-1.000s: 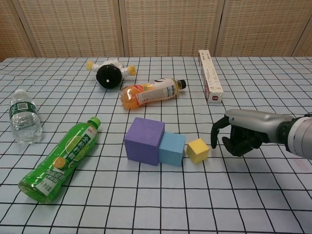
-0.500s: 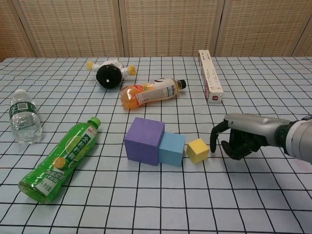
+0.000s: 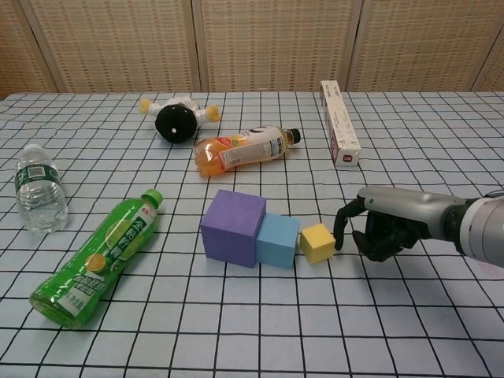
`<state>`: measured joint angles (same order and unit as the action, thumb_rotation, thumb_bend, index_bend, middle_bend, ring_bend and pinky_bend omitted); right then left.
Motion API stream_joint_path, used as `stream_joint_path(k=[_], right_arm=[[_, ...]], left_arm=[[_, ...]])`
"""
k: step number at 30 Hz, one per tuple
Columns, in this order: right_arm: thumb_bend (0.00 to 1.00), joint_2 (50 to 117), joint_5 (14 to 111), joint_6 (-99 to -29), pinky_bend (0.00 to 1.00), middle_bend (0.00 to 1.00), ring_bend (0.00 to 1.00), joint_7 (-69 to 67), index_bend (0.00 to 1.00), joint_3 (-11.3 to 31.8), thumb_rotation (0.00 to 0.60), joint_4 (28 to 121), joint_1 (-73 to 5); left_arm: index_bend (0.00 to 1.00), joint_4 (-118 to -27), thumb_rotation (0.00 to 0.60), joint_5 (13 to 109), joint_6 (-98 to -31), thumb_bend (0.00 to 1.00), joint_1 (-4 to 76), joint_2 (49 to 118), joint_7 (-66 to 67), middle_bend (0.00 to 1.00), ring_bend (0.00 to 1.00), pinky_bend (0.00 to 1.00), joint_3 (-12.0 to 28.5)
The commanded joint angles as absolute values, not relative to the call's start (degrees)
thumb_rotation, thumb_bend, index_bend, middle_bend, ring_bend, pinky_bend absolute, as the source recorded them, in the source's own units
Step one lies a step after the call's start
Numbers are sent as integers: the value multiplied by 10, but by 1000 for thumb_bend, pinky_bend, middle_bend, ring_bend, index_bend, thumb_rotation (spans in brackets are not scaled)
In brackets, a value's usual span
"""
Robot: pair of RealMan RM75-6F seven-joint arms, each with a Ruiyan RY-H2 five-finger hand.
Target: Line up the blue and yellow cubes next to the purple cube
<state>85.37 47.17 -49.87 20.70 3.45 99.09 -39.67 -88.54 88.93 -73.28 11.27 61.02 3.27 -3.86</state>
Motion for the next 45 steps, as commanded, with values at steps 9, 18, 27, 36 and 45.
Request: stream_joint_path(k=[9, 18, 27, 36, 45], right_arm=[[675, 857, 489, -486, 1000, 997, 912, 178, 437, 32, 600, 981, -396], [675, 862, 500, -477, 1000, 997, 911, 161, 437, 29, 600, 975, -396], [674, 865, 504, -471, 1000, 997, 911, 152, 437, 28, 600, 970, -399], [675, 868, 505, -466, 1000, 997, 911, 143, 437, 30, 600, 964, -402], [675, 870, 506, -462, 1000, 997, 911, 136, 437, 33, 600, 957, -406]], left_arm=[[228, -888, 600, 888, -729, 444, 114, 609, 34, 236, 308, 535, -39], [228, -887, 600, 891, -730, 445, 114, 608, 31, 236, 308, 535, -40], [228, -886, 600, 890, -731, 444, 113, 609, 31, 237, 307, 535, -39], [229, -885, 600, 890, -732, 444, 113, 610, 30, 236, 308, 535, -39], [228, -885, 600, 889, -732, 444, 113, 610, 30, 237, 308, 535, -39]])
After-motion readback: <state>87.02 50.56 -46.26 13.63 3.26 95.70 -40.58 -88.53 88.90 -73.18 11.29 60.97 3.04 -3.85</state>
